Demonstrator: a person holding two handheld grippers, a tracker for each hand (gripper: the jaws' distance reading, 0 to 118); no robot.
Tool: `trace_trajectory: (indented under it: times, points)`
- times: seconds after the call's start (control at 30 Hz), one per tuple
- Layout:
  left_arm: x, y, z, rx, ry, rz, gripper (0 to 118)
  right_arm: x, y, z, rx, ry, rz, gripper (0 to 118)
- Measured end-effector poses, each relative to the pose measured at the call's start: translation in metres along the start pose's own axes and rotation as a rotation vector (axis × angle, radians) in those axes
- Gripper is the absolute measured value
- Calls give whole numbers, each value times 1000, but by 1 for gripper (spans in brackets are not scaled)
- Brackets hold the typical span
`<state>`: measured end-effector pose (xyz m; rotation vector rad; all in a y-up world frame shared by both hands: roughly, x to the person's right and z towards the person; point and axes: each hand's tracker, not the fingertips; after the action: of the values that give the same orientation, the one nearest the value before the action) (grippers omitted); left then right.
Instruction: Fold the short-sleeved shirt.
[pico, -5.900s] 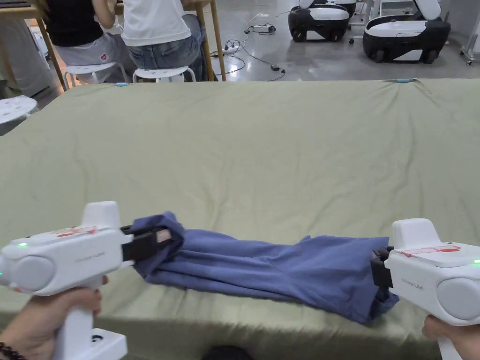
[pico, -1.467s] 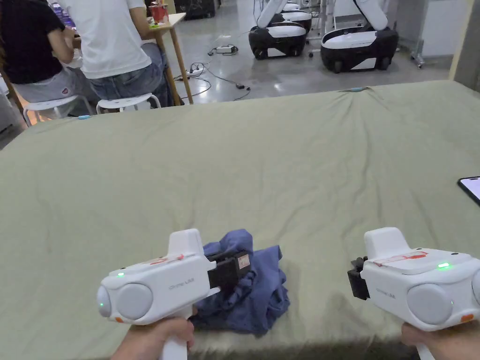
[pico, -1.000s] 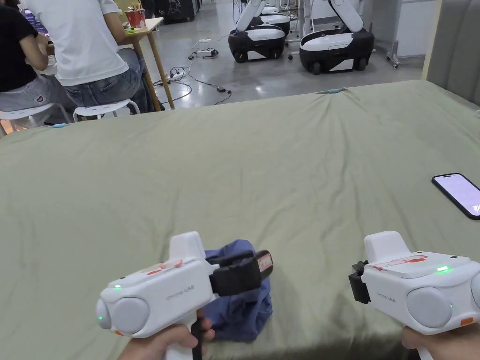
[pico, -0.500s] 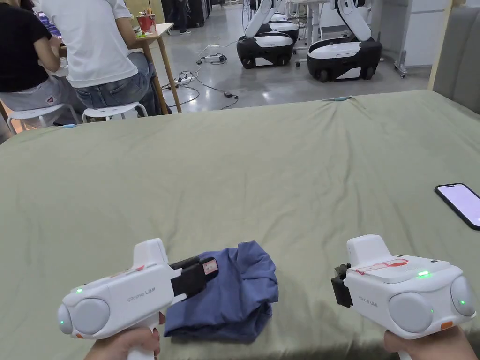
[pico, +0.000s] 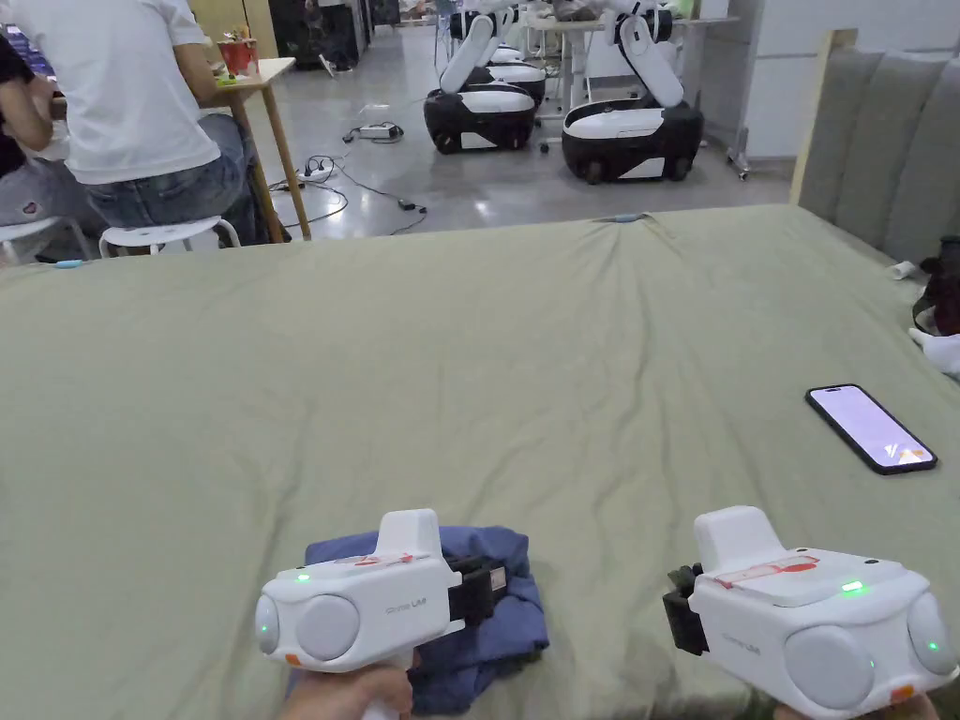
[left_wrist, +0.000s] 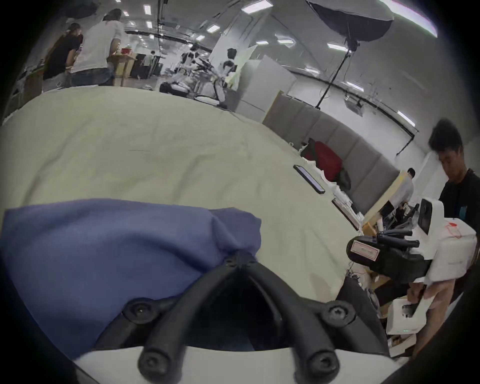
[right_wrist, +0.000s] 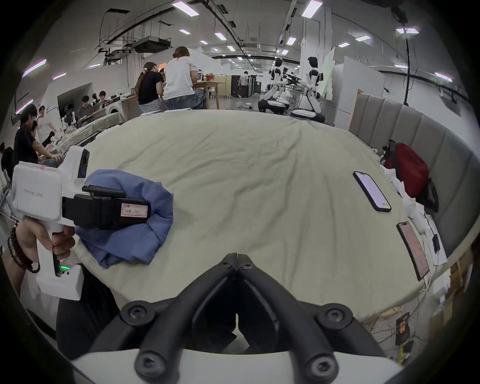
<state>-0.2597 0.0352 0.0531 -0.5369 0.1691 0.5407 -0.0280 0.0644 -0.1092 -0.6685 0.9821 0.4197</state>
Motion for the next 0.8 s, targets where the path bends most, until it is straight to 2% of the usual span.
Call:
trace_trajectory:
  times: [0.03, 0.1, 0.17, 0.3, 0.5, 0.53, 0.57, 0.63, 0.67, 0.7, 0.73, 0.77, 0.8]
  points:
    - [0, 2, 6, 4, -2, 9, 0, 1, 0, 0, -3, 20, -8, 0]
    - [1, 4, 24, 35, 17, 4, 0, 2, 2, -1, 2, 144, -77, 0]
    - [1, 7, 45, 88, 39, -32, 0, -4, 8, -6, 3, 208, -104, 0]
    - [-23, 11, 95, 173, 87, 22, 0, -48, 37, -20, 33, 204, -1, 0]
    - [-63, -9, 142, 192, 128, 104, 0, -101, 55, -67, -15, 420, -25, 0]
    - [-66, -12, 145, 189, 143, 120, 2, -105, 55, -75, -29, 435, -31, 0]
    - [-70, -15, 149, 188, 160, 134, 10, -108, 54, -86, -54, 429, -36, 0]
    - [-77, -19, 152, 186, 168, 138, 15, -108, 50, -97, -79, 381, -47, 0]
    - [-78, -22, 153, 190, 178, 146, 22, -102, 48, -95, -62, 384, -54, 0]
    - [-80, -23, 152, 191, 187, 154, 40, -97, 47, -93, -53, 396, -82, 0]
    - [-81, -24, 150, 185, 197, 164, 78, -95, 48, -91, -62, 399, -97, 0]
    - [-85, -24, 142, 172, 214, 179, 102, -93, 47, -91, -66, 387, -95, 0]
    - [-87, -25, 138, 165, 214, 190, 118, -92, 45, -85, -63, 364, -76, 0]
